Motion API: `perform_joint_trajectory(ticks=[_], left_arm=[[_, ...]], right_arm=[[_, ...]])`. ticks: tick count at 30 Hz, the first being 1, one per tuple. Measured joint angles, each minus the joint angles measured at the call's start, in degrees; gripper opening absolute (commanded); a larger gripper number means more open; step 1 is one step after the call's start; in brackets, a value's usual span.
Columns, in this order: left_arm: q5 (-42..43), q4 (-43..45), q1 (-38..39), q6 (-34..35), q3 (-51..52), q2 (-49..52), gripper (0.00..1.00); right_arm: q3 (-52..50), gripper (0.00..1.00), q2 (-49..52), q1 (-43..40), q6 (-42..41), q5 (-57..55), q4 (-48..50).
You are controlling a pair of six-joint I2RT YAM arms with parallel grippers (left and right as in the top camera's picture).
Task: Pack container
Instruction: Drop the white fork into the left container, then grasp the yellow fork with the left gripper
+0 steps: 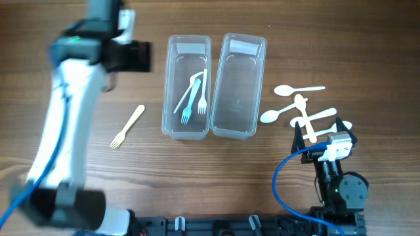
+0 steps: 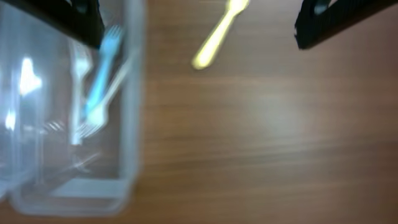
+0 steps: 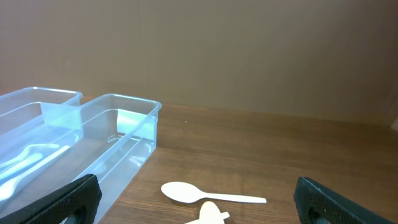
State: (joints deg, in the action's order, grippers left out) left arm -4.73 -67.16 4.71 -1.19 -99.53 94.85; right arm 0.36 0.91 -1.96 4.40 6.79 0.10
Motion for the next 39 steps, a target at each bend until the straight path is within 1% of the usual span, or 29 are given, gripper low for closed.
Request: perform_joint_trajectory(ticks=[1, 2, 3, 4, 5, 6, 9, 12, 15, 19, 23, 28, 32, 34, 35, 36, 38, 39], left_arm=[[-0.7, -2.86, -1.4, -1.09, -0.33, -1.62, 0.99], [-1.99, -9.33, -4.2, -3.34, -0.74, -4.52, 0.99], [-2.34, -10.84, -4.83, -4.09, -0.76, -5.05, 0.99], [-2.21, -14.88, -5.64, -5.49, -0.96, -5.11, 0.99], [-1.53, -16.94, -6.08, -6.8, -0.11, -5.03, 0.99], [-0.85, -17.9, -6.43, -8.0, 0.98, -4.72, 0.99], [2.23, -16.35, -6.67, -12.2, 6.27, -4.26, 0.99], [4.02, -9.35, -6.67, -15.5, 15.23, -3.8, 1.0], [4.7, 0.31, -6.67, -18.27, 24.44, -3.54, 1.0], [5.07, 12.96, -6.67, -20.46, 35.3, -3.43, 1.0], [5.11, 23.1, -6.67, -22.8, 45.29, -3.32, 1.0], [5.27, 30.62, -6.67, -24.17, 51.91, -3.28, 0.98], [5.31, 34.34, -7.06, -24.33, 53.16, -1.68, 0.99], [7.15, 35.19, -8.44, -24.5, 52.59, -0.07, 0.99], [7.37, 35.69, -8.7, -24.5, 52.35, 0.22, 0.96], [7.67, 36.57, -9.2, -24.52, 51.69, 1.11, 0.83], [8.07, 37.64, -9.84, -24.41, 50.62, 2.34, 0.47], [8.31, 38.05, -10.03, -24.52, 50.34, 2.78, 0.23]], right_arm=[[0.0, 1.0, 0.0, 0.0, 0.0, 0.0, -0.02], [0.0, 1.0, 0.0, 0.0, 0.0, 0.0, -0.02], [0.0, 1.0, 0.0, 0.0, 0.0, 0.0, -0.02], [0.0, 1.0, 0.0, 0.0, 0.0, 0.0, -0.02], [0.0, 1.0, 0.0, 0.0, 0.0, 0.0, 0.0], [0.0, 1.0, 0.0, 0.0, 0.0, 0.0, -0.02], [0.0, 1.0, -0.02, 0.0, 0.0, 0.0, -0.02], [0.0, 1.0, -0.02, 0.0, 0.0, 0.0, -0.02], [0.0, 1.0, 0.0, 0.0, 0.0, 0.0, -0.02], [0.0, 1.0, 0.0, 0.0, 0.0, 0.0, -0.02], [0.0, 1.0, 0.0, 0.0, 0.0, 0.0, 0.0], [0.0, 1.0, 0.0, 0.0, 0.0, 0.0, -0.02], [0.0, 1.0, 0.0, 0.0, 0.0, 0.0, -0.02], [0.0, 1.0, -0.02, 0.0, 0.0, 0.0, -0.02], [0.0, 1.0, -0.02, 0.0, 0.0, 0.0, -0.02], [0.0, 1.0, -0.02, 0.0, 0.0, 0.0, -0.02], [0.0, 1.0, -0.02, 0.0, 0.0, 0.0, -0.02], [0.0, 1.0, -0.02, 0.0, 0.0, 0.0, -0.02]])
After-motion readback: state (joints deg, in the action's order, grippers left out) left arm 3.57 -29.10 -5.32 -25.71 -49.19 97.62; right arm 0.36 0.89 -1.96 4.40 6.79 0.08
